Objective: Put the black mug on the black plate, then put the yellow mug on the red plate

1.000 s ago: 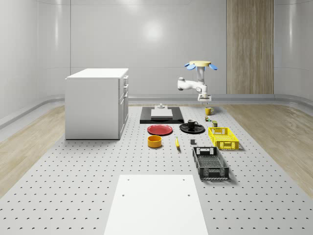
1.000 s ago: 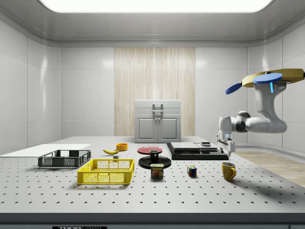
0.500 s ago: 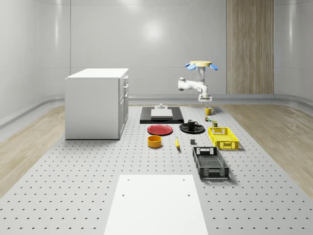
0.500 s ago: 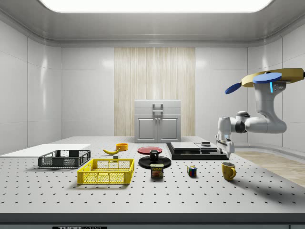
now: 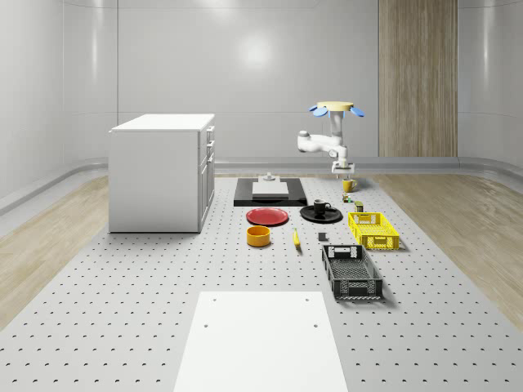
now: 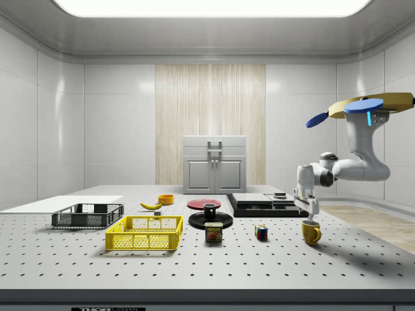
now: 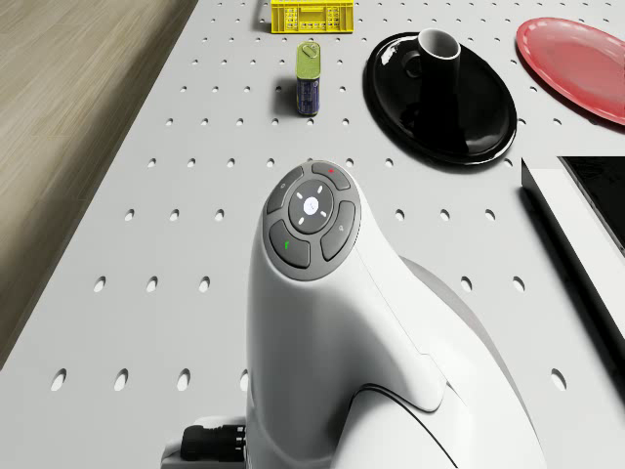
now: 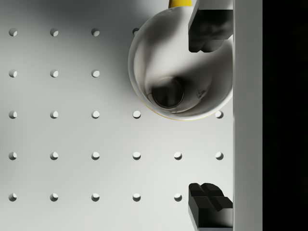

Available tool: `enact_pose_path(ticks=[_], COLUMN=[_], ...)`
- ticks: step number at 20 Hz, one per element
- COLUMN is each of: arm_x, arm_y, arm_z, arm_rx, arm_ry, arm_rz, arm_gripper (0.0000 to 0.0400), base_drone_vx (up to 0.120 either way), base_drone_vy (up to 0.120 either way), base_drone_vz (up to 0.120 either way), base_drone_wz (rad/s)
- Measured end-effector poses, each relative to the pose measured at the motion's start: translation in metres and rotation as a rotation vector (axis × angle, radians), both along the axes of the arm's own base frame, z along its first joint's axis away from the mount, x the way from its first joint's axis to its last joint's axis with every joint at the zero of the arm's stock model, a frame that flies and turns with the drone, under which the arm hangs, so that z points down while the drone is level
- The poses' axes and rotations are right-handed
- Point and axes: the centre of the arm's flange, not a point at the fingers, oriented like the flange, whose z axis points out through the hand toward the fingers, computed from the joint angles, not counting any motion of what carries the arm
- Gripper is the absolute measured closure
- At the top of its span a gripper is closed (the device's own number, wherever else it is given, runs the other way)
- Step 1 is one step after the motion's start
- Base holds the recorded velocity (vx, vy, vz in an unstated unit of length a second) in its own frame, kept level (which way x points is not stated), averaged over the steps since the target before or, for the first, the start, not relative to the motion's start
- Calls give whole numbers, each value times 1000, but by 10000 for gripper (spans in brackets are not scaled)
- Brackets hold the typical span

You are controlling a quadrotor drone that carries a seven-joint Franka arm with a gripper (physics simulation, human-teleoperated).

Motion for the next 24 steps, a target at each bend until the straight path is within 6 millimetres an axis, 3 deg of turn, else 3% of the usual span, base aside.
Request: enact_pose_path(ticks=[11,24], arm_x=[0,0], arm_y=[0,-5], arm_z=[24,29], arm_rx=[0,0], arm_ry=[0,0], arm_rz=[0,0], arm_gripper=[0,0], base_drone_vx=[0,0], base_drone_vy=[0,0], base_drone_vz=[0,0], base_drone_wz=[0,0])
